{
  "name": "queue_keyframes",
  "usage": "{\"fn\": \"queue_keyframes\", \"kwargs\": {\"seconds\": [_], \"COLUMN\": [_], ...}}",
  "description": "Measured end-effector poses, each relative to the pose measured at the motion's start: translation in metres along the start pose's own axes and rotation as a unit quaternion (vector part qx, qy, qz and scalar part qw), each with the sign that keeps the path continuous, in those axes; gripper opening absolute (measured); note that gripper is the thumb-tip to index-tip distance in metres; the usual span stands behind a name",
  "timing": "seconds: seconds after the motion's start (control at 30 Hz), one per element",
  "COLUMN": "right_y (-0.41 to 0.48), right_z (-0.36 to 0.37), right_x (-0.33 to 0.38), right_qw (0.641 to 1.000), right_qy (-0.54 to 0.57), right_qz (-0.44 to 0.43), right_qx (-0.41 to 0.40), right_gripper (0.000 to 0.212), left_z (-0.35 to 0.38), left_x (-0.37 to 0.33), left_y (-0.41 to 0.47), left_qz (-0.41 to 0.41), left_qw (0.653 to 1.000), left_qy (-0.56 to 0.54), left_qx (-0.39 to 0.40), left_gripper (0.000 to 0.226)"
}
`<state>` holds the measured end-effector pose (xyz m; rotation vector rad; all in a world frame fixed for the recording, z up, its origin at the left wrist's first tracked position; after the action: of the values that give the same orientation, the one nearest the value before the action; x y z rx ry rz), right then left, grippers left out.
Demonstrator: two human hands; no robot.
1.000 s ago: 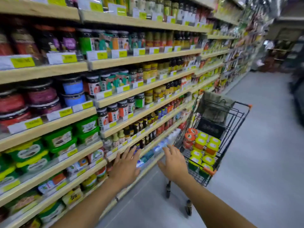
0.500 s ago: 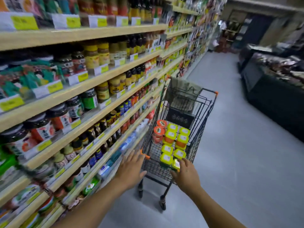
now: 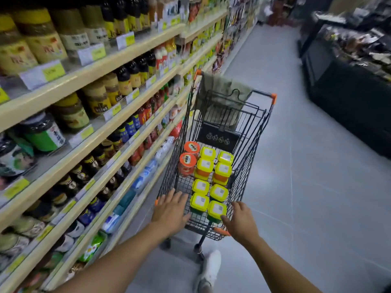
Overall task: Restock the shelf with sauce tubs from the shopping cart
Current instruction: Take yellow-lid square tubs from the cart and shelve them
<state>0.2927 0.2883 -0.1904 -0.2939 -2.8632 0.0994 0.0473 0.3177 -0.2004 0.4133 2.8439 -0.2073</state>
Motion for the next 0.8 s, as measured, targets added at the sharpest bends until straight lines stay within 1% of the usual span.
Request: {"fn": "queue_keyframes", "kwargs": {"seconds": [0.1,0.2,0.3,0.47,0.6,0.73,0.8], "right_y": [0.043,0.088,0.127,0.175,0.199,0.216,0.222], "right_z": [0.013,0.026,0.041,0.073,0.096,0.12,0.133], "right_x": [-0.011,-0.022,-0.034,-0.046,-0.047,-0.046,-0.045], "right_qw": [0.999,0.992,0.978,0.945,0.928,0.919,0.916], "right_qy": [-0.028,-0.055,-0.075,-0.096,-0.1,-0.111,-0.12], "right_qz": [-0.034,-0.085,-0.141,-0.228,-0.241,-0.23,-0.216], "right_qx": [0.031,0.072,0.134,0.216,0.265,0.301,0.316], "right_gripper": [0.066,0.065,0.064,0.063,0.066,0.066,0.069], "left_z": [0.02,0.04,0.065,0.11,0.135,0.157,0.17], "left_x": [-0.004,-0.008,-0.013,-0.014,-0.015,-0.01,-0.007], "left_y": [0.037,0.077,0.111,0.144,0.153,0.165,0.173], "left_qz": [-0.014,-0.049,-0.104,-0.199,-0.245,-0.255,-0.257], "left_qw": [1.0,0.998,0.992,0.973,0.96,0.956,0.952], "left_qy": [-0.008,-0.019,-0.039,-0.067,-0.064,-0.058,-0.059], "left_qx": [0.015,0.031,0.058,0.097,0.12,0.134,0.153], "left_gripper": [0.075,0.077,0.08,0.083,0.089,0.091,0.095]}}
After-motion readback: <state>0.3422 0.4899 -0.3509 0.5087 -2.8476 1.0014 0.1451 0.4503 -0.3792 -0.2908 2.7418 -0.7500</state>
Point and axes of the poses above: each hand's wrist, its own y-axis towards the middle knuckle, its own z-axis out of the palm, x = y × z, the point moved 3 cm from there along y, towards the middle knuckle, and after that the axes turned 11 degrees about -x, right-handed, at the moved point
